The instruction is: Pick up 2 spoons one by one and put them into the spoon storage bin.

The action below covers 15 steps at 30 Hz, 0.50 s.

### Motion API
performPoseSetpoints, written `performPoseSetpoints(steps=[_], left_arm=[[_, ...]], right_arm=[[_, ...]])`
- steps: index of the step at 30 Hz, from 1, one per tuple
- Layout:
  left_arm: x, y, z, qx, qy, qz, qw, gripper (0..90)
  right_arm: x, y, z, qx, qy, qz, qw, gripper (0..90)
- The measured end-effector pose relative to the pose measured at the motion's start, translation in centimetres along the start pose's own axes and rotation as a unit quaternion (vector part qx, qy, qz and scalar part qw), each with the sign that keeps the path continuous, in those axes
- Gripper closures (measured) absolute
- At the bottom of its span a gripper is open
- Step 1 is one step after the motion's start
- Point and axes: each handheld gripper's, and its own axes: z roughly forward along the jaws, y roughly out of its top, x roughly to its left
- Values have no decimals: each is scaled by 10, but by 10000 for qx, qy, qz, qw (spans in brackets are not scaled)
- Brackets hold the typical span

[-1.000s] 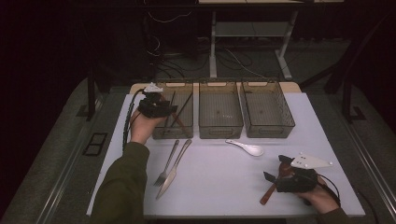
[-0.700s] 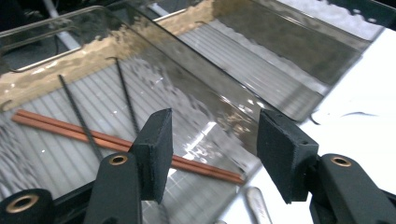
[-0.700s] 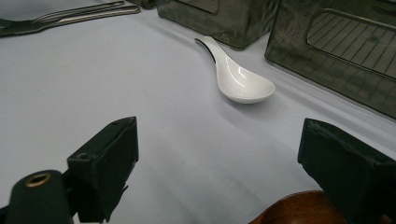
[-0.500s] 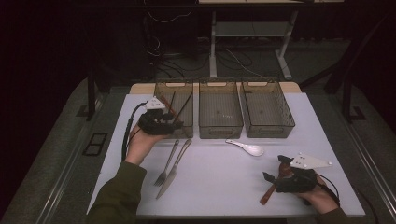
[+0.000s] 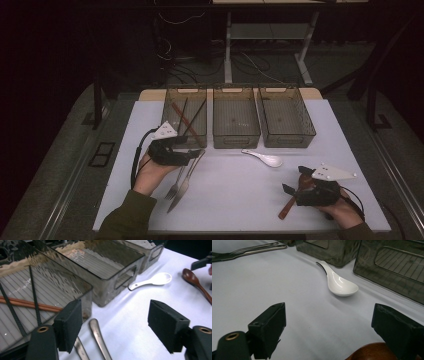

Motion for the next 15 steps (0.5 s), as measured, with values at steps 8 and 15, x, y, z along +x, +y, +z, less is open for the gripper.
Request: performPoseSetpoints(steps=[8, 15], left_arm=[[-21, -26, -7, -37, -149, 99, 9998, 194], [-34, -46, -12, -103, -254, 151, 9995, 142]], right_arm=[[1, 1, -1, -3, 20, 33, 10000, 119], [2, 1, 1, 44, 63, 87, 9999, 119]])
